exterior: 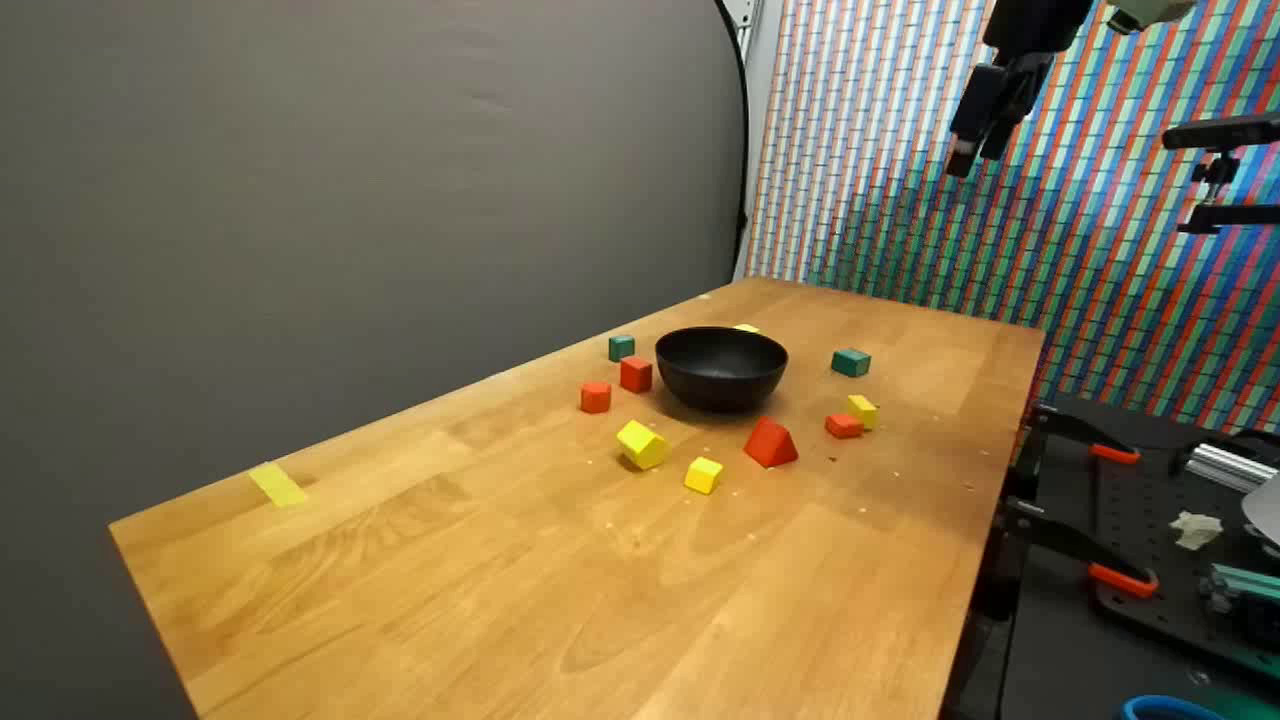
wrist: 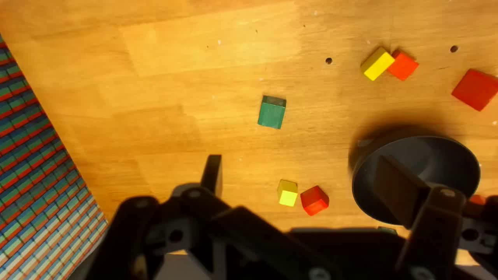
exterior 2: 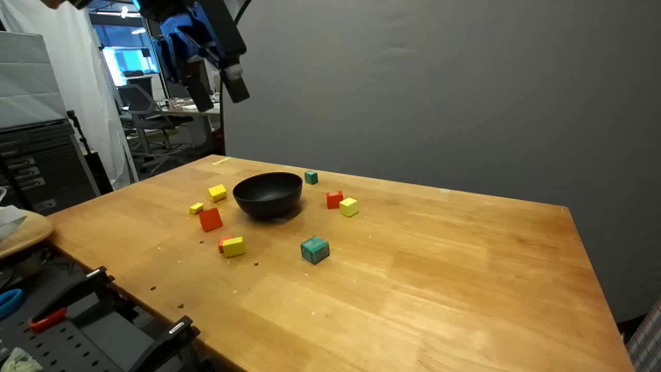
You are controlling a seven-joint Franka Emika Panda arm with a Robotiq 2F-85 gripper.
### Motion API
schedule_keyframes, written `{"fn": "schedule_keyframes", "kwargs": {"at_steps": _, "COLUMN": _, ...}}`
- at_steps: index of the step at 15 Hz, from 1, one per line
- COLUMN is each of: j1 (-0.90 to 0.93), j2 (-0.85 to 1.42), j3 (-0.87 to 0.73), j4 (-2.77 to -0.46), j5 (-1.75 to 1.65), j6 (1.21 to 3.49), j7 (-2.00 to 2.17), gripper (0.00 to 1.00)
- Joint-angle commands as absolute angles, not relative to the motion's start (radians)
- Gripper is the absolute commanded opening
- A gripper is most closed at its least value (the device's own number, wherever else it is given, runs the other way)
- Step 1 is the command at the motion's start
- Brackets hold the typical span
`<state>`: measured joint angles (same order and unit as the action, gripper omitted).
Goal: Pick up all the cube boxes on the table and put them inside the bowl
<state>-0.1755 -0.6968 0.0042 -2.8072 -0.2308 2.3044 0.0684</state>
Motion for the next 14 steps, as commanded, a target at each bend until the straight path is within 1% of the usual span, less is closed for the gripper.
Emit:
{"fn": "schedule_keyframes", "kwargs": {"at_steps": 1, "j1": -0.171, "j2": -0.696, "j3": 0.001, "j4": -2.809, "j5": -0.233, "j6": 2.297, "j7": 0.070, "gripper": 1.00}}
{"fn": "schedule_keyframes", "kwargs": {"at_steps": 14, "j1": -0.171, "j2": -0.686, "j3": 0.000, "j4": -2.812, "j5": -0.233, "j6": 2.296, "j7": 0.071, "gripper": 1.00}}
